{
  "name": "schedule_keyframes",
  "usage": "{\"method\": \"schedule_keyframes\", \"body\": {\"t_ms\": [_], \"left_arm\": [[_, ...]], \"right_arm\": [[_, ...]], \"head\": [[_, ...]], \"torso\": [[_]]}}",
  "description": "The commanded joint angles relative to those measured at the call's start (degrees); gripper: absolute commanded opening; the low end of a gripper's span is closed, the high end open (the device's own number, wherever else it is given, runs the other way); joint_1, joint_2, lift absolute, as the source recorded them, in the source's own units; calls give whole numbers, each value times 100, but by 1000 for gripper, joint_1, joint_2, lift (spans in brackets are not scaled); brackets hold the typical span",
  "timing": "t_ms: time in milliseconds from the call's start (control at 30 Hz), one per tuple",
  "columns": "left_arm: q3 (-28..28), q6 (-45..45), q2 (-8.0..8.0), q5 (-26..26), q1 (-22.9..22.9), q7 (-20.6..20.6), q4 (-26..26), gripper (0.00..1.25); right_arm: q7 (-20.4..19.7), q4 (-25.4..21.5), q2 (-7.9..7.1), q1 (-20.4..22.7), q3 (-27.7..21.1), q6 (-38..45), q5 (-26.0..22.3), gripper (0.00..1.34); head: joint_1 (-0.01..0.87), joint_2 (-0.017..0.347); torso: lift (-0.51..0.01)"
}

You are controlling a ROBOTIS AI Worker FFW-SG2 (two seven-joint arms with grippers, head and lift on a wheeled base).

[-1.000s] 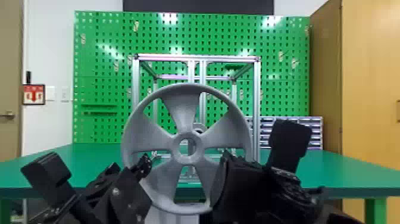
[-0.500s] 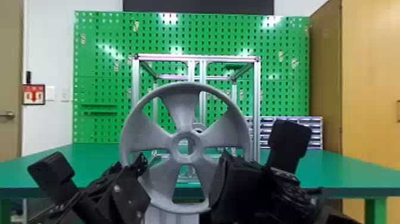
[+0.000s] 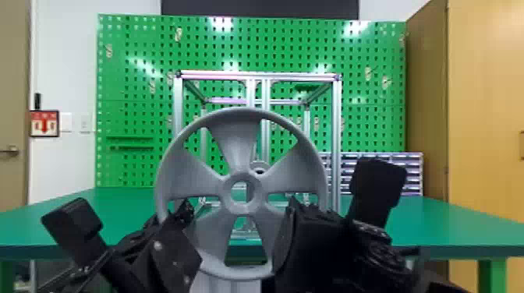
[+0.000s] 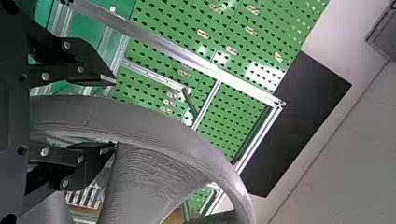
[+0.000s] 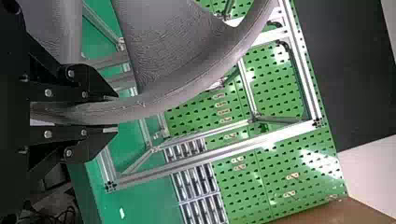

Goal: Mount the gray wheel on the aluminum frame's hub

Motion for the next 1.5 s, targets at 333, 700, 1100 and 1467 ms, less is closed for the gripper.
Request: {"method": "schedule_keyframes", "body": {"t_ms": [333,700,1100,1467], "left_arm": [[43,-34,-9,-64,-56,29,-8,479],[-63,-34,-27,155,-214,144,-8,479],[-133,45,-79,-20,-381,425,-8,479],[-168,248,-106,-196,-566,653,141,480]], "right_arm": [[17,26,-27,-11,27,-33,91,11],[316,228,-97,-64,158,-244,443,11],[316,369,-141,-248,194,-191,399,11],[79,580,-203,-547,220,38,144,11]], "head": [[-5,6],[-5,6],[-5,6],[-5,6]], "torso": [[-499],[-499],[-499],[-499]]}}
